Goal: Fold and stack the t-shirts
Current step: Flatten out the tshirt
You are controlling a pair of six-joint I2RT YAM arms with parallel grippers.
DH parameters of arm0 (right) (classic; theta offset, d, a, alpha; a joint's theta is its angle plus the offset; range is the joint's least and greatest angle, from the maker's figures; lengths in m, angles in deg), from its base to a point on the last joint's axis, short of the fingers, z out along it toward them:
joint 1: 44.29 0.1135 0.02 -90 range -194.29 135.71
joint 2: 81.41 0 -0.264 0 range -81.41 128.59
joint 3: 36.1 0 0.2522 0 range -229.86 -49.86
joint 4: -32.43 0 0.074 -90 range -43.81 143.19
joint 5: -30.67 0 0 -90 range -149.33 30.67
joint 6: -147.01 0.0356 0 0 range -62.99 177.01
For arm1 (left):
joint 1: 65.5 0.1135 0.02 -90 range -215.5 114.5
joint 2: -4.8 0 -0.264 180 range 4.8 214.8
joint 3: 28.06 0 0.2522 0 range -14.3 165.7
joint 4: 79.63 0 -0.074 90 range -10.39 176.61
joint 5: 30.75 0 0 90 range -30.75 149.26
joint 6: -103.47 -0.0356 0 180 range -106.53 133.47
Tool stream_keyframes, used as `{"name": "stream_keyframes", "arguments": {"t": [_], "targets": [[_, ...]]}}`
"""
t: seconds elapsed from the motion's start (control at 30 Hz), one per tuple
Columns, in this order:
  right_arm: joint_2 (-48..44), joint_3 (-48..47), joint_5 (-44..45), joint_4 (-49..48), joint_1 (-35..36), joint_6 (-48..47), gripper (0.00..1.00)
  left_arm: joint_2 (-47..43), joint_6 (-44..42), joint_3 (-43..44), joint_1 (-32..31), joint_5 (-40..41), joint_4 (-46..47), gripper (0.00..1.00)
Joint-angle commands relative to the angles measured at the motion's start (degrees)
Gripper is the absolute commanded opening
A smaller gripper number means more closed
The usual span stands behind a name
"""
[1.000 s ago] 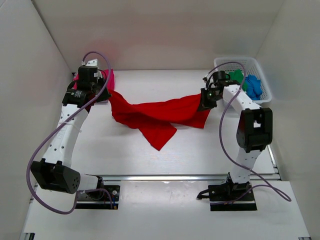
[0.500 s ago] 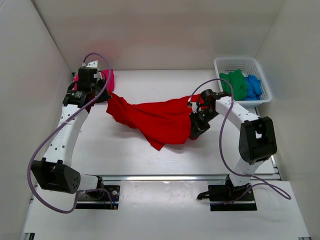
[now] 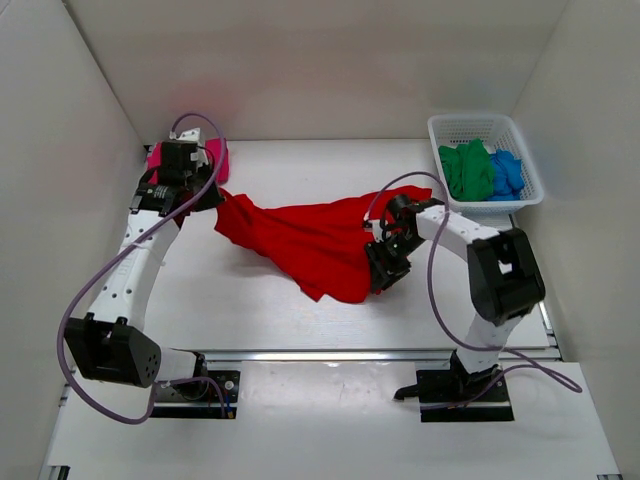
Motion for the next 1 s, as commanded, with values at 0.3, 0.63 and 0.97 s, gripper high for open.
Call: {"name": "stream_keyframes", "arguments": {"t": [0.3, 0.63, 0.97], "targets": [[-19.5, 7.8, 31.7, -12.5, 17.2, 7.2, 0.43, -2.4, -0.1, -0.4, 0.9, -1.1, 1.4, 0.00], [-14.4, 11.5, 29.2, -22.5, 21.8, 7.5, 0.42, -1.9, -0.3, 0.9, 1.4, -1.1, 0.7, 0.00], [-7.1, 9.3, 33.4, -19.4, 29.2, 8.9, 0.00, -1.7, -0.7, 2.7, 2.5, -1.5, 0.3, 0.00]]}}
